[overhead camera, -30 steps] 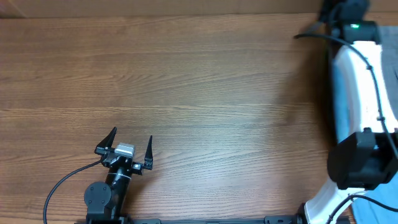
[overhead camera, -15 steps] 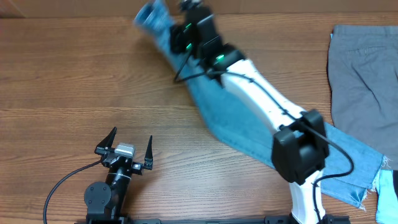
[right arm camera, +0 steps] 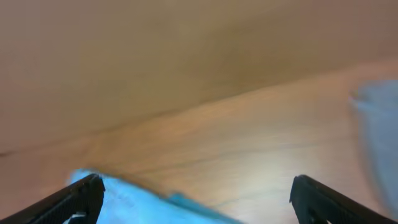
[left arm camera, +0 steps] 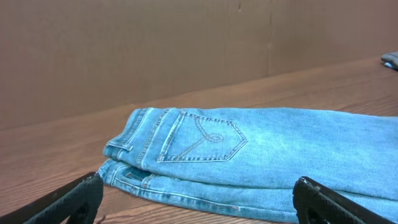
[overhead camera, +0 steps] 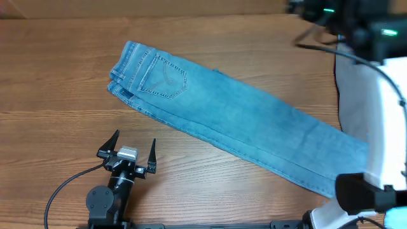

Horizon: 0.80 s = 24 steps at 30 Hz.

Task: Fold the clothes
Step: 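Drag the jeans leftward and lay them flat on the table, then reach the left gripper to the jeans waistband and grasp it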

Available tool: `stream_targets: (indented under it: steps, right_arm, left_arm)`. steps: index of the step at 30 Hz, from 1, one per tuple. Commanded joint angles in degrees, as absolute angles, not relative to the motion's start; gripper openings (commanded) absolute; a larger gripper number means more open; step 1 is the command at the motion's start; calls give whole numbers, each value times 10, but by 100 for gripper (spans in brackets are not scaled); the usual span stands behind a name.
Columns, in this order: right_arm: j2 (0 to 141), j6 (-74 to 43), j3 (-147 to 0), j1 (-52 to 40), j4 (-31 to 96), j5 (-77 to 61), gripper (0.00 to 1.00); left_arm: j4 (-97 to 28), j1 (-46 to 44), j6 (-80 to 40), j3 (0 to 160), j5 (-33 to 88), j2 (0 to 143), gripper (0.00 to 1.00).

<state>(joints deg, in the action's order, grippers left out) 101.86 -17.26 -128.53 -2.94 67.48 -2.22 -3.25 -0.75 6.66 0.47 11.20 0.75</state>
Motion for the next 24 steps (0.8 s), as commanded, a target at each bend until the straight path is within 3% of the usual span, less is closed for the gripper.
stream_targets:
  steps: [1, 11, 24]
  right_arm:
    - [1030, -163, -1279, 49, 743, 10, 100]
    - [1031, -163, -1247, 206, 770, 90, 100]
    - [1031, -163, -1247, 226, 770, 90, 100]
  left_arm:
    - [-32, -4, 81, 3, 119, 3, 100]
    - [-32, -4, 81, 3, 119, 3, 100]
    - [0, -4, 90, 3, 107, 3, 100]
